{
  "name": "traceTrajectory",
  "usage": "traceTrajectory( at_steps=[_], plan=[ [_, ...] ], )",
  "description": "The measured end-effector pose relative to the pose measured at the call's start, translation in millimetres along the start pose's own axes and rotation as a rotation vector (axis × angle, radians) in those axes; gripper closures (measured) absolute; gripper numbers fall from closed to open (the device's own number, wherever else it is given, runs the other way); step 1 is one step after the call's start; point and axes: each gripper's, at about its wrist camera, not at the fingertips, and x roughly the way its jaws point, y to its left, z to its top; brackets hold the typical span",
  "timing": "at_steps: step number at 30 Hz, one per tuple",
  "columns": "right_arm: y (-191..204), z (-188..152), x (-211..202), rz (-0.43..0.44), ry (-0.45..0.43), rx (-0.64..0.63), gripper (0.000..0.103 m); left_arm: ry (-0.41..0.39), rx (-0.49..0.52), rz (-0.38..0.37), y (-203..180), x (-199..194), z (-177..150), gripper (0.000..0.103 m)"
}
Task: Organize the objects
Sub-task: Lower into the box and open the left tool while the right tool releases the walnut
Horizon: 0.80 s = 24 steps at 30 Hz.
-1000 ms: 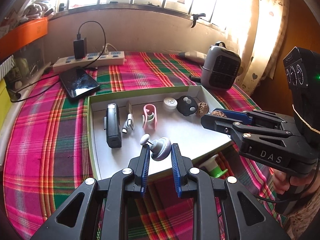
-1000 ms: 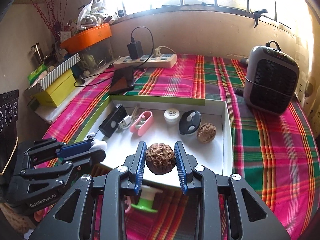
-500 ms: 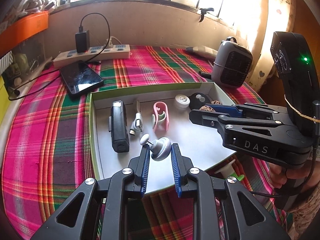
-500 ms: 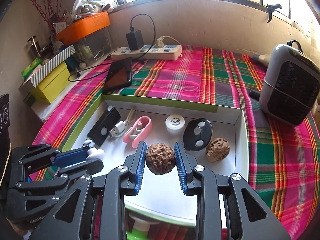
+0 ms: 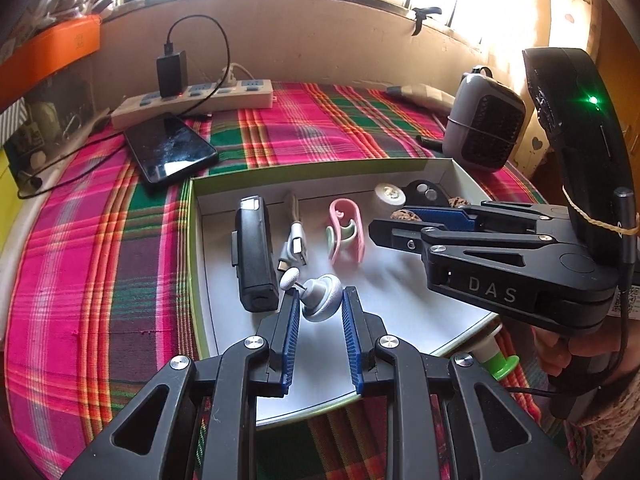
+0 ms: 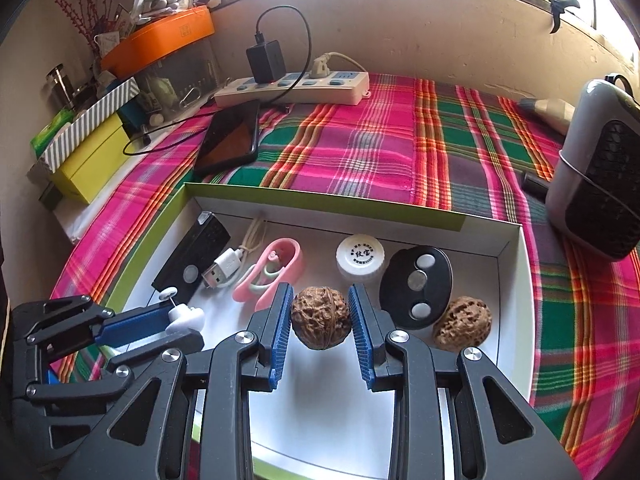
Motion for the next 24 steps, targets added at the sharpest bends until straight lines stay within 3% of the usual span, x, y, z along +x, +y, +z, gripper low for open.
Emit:
traceTrajectory(
  at_steps=[24],
  plan=[
    [2.8, 3.8, 11.0, -0.004, 0.000, 0.003, 0.072, -0.008, 0.016, 0.031, 0.7, 3.4, 2.7, 0.083]
  ],
)
